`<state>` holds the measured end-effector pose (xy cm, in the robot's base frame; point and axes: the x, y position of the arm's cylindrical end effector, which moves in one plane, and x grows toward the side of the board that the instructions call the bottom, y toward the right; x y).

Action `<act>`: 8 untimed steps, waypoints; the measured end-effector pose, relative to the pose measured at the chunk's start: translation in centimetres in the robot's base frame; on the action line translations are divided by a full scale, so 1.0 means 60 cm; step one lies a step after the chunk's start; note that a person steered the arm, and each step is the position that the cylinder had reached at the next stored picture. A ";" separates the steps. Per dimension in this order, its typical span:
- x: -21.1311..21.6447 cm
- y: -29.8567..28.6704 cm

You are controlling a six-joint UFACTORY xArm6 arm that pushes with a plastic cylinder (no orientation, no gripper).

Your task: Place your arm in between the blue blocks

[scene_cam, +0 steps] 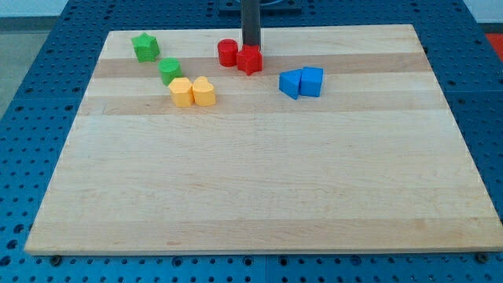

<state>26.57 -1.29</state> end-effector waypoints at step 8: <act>0.173 0.154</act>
<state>36.98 7.95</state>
